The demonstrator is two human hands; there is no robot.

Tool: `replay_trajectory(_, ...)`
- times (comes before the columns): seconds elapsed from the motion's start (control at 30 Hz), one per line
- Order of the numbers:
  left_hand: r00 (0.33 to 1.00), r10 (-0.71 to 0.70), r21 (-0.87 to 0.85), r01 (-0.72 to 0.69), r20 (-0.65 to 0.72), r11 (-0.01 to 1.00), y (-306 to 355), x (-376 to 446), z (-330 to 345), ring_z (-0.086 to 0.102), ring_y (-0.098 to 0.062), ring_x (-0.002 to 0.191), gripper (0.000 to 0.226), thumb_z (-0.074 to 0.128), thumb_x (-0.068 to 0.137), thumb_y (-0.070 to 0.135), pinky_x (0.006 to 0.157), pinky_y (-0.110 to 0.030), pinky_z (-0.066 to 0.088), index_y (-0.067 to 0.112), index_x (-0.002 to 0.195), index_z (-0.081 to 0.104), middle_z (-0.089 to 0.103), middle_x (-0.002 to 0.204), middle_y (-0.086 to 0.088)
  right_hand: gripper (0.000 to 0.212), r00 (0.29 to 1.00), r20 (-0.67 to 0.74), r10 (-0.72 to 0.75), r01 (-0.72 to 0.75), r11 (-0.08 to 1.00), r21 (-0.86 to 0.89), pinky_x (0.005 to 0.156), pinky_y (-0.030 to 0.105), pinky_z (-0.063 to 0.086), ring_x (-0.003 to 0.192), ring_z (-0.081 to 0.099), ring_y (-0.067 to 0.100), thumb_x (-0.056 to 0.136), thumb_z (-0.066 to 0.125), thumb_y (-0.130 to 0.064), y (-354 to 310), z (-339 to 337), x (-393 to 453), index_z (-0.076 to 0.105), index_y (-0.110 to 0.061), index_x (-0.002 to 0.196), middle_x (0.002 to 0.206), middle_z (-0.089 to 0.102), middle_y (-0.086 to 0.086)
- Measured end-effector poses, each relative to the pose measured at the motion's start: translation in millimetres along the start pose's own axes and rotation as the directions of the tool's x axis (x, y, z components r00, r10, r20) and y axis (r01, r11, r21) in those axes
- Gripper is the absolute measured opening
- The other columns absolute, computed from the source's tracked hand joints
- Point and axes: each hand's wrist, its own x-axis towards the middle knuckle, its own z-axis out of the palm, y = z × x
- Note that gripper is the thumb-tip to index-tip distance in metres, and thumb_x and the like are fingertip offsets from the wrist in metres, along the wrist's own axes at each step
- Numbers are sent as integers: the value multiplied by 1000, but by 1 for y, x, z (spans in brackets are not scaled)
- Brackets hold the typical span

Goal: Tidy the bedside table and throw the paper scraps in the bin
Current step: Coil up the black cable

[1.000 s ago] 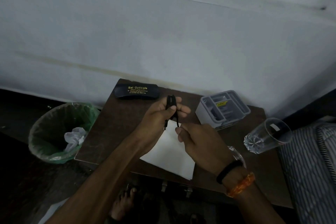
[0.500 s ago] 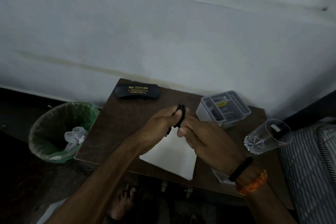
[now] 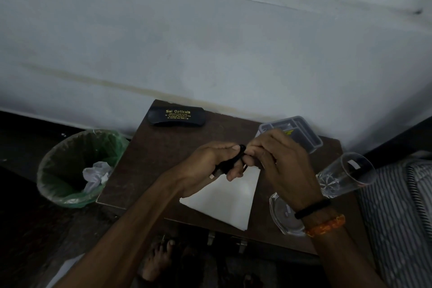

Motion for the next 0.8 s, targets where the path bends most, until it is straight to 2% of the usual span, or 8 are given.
replay_trajectory(0.07, 999, -5, -62, 8, 45, 998, 1, -2, 0, 47, -17, 59, 39, 33, 105, 14, 79, -36, 45, -12, 104, 63, 47, 64, -13, 14, 982, 32, 185, -187, 957, 222, 78, 13, 47, 93, 62, 2, 94, 63, -17, -3, 1, 0, 65, -16, 109, 101, 67, -5)
replay_trajectory(0.13, 998, 0, -86, 4, 56, 996, 2, -4, 0, 45, -14, 56, 37, 33, 105, 14, 76, -32, 45, -6, 101, 64, 44, 63, -12, 20, 943, 156, 293, -331, 861, 386, 71, 15, 50, 86, 66, 1, 95, 61, -23, -4, 2, 1, 65, -19, 114, 98, 70, -8)
replay_trajectory(0.23, 999, 11, -85, -6, 53, 996, 3, -6, -1, 43, -13, 55, 36, 34, 105, 14, 72, -29, 46, -3, 98, 64, 44, 62, -10, 27, 926, 277, 257, -364, 800, 477, 56, 18, 45, 56, 56, 7, 95, 55, -29, -2, 5, 0, 71, -17, 113, 80, 70, 2)
replay_trajectory(0.3, 999, 3, -69, 1, 49, 998, 2, -7, -2, 43, -13, 56, 36, 34, 105, 15, 73, -29, 47, -4, 99, 64, 46, 62, -9, 28, 918, 291, 271, -390, 754, 529, 54, 20, 44, 52, 51, 9, 95, 54, -29, -1, 7, -1, 73, -15, 111, 74, 69, 5)
replay_trajectory(0.4, 1000, 7, -4, -7, 8, 1000, -2, -4, -1, 47, -15, 59, 38, 36, 105, 17, 72, -35, 42, -12, 101, 61, 51, 63, -8, 23, 914, 262, 309, -403, 765, 503, 54, 23, 45, 52, 51, 9, 96, 56, -27, 0, 11, -1, 75, -18, 104, 69, 67, 1)
replay_trajectory(0.53, 994, 19, 32, -16, -111, 999, -6, 0, -1, 54, -20, 67, 31, 47, 102, 20, 63, -27, 46, -9, 103, 59, 60, 66, -4, 19, 911, 224, 346, -411, 798, 441, 56, 17, 44, 50, 52, 6, 98, 57, -22, 0, 15, -2, 75, -18, 97, 66, 65, -16)
replay_trajectory(0.73, 967, 81, -83, -104, -241, 991, -8, 2, 2, 50, -15, 56, 9, 56, 97, 13, 62, -33, 47, 5, 98, 52, 57, 69, -7, 21, 866, 254, 432, -492, 639, 591, 54, 23, 42, 50, 50, 10, 98, 57, -21, -4, 19, -1, 73, -12, 89, 69, 69, 1)
replay_trajectory(0.8, 973, 69, -122, -97, -220, 988, -8, 2, 2, 47, -13, 54, 8, 56, 97, 11, 61, -31, 47, 6, 93, 51, 55, 68, -7, 23, 867, 258, 427, -492, 651, 577, 53, 22, 42, 49, 50, 11, 99, 55, -22, -4, 19, 0, 72, -11, 87, 71, 69, 3)
